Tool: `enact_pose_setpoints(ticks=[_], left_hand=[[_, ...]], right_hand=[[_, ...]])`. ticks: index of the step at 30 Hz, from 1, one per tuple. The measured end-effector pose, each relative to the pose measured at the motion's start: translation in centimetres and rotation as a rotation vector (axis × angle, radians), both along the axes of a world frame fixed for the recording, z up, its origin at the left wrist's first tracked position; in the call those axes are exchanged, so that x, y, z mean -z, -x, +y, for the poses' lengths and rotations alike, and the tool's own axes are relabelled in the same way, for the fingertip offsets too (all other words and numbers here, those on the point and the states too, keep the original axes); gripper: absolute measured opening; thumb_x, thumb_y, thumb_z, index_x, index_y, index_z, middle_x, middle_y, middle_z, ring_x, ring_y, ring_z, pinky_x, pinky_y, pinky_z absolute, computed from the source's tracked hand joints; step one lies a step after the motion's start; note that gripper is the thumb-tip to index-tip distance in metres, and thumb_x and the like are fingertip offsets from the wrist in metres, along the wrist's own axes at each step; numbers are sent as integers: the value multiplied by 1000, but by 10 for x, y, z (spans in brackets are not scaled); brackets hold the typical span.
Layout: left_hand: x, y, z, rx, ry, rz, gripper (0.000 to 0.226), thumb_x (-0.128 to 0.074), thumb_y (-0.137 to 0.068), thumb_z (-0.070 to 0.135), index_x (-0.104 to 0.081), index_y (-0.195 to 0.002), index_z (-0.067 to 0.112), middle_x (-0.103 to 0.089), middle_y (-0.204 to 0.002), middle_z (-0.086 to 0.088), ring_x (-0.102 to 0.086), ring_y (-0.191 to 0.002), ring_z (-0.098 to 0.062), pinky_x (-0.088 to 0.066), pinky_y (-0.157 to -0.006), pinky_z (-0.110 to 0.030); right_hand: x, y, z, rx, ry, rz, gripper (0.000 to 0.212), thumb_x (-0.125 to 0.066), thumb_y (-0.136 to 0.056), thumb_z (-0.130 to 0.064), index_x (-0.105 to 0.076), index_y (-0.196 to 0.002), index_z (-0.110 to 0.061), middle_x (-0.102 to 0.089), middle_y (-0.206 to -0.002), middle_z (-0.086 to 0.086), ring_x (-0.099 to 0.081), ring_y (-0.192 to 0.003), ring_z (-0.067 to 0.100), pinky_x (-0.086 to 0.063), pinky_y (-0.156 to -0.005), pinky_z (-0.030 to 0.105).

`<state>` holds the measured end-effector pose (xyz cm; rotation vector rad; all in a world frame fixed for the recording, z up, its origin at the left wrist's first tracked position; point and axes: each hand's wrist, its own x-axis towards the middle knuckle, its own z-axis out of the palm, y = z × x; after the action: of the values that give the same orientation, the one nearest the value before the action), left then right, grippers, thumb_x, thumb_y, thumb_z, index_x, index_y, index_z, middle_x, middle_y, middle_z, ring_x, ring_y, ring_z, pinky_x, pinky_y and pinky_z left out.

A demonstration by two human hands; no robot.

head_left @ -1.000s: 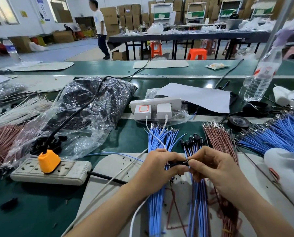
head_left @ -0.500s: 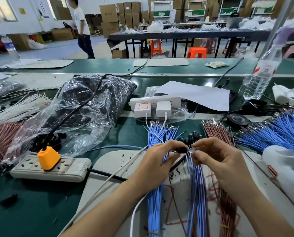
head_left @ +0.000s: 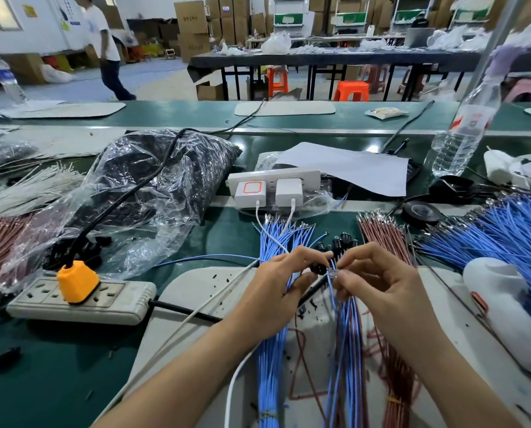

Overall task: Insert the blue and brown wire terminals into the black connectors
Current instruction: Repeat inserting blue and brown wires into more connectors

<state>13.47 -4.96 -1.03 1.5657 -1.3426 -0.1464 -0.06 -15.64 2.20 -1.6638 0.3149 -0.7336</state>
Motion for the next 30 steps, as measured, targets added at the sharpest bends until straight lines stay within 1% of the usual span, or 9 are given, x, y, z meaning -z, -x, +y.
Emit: enact_pose_setpoints(ticks=[2, 6, 9, 11, 14, 18, 22, 26, 30], left_hand=[[0, 1, 0, 0, 7, -11, 30, -56, -89, -8, -58, -108, 14, -67, -118, 7, -60, -113, -7, -49, -96, -28], [0, 1, 1, -19, 1, -54, 26, -59, -89, -5, -59, -108, 13, -68, -105, 9, -63, -106, -4, -48, -89, -17], [-1, 1, 2, -30, -5, -65, 21, -61, -88, 0, -60, -106, 11, -67, -99, 9, -63, -102, -2, -46, -87, -14], [-2, 2, 2, -41, 2, -89, 18, -63, -87, 6, -62, -104, 11, -66, -96, 14, -62, -97, 3, -47, -89, -18], [-3, 4, 1, -77, 9, -120, 18, -65, -85, 18, -67, -102, 13, -64, -93, 22, -58, -91, 11, -48, -92, -35], [-2, 4, 0, -73, 3, -122, 19, -67, -84, 23, -70, -101, 15, -67, -91, 21, -55, -89, 16, -43, -95, -35], [-1, 2, -1, -48, -47, -132, 21, -69, -85, 20, -70, -105, 13, -74, -92, 11, -65, -83, 2, -34, -102, -33], [-3, 3, -1, -33, -69, -107, 23, -68, -83, 21, -73, -104, 12, -68, -101, 17, -62, -80, -1, -31, -103, -27], [-1, 2, -2, 21, -107, -99, 20, -67, -82, 21, -73, -98, 11, -74, -86, 5, -60, -74, -3, -29, -102, -22]], right_hand=[[-1, 0, 0, 3, -4, -15, 28, -65, -82, 8, -66, -74, -19, -66, -64, 10, -64, -56, 18, -54, -60, 21], [-1, 0, 2, -7, -37, -24, 16, -68, -79, 5, -67, -85, -10, -71, -71, 9, -69, -60, 19, -55, -61, 19], [2, -2, 3, 8, -89, 5, 11, -66, -81, 4, -68, -83, -7, -72, -70, 11, -69, -59, 21, -55, -58, 21], [3, -2, 2, 54, -92, 31, 9, -67, -83, 2, -68, -79, -6, -71, -66, 12, -68, -56, 21, -55, -55, 22], [5, 0, -4, 96, -82, 77, 8, -69, -81, 1, -68, -75, -5, -69, -62, 12, -66, -51, 22, -54, -50, 22], [5, 1, -12, 65, -103, 144, 12, -68, -81, 3, -67, -72, -5, -68, -60, 13, -63, -49, 21, -52, -49, 22], [7, 0, -14, 27, -116, 173, 13, -67, -81, 6, -66, -72, -4, -67, -57, 13, -61, -47, 17, -50, -47, 21], [6, 2, -16, -39, -252, 206, 6, -67, -80, 2, -65, -74, 1, -68, -63, 18, -64, -50, 21, -52, -48, 23], [5, 5, -21, -130, -390, 276, 19, -68, -71, -13, -62, -78, 4, -69, -71, 25, -68, -57, 27, -55, -51, 28]])
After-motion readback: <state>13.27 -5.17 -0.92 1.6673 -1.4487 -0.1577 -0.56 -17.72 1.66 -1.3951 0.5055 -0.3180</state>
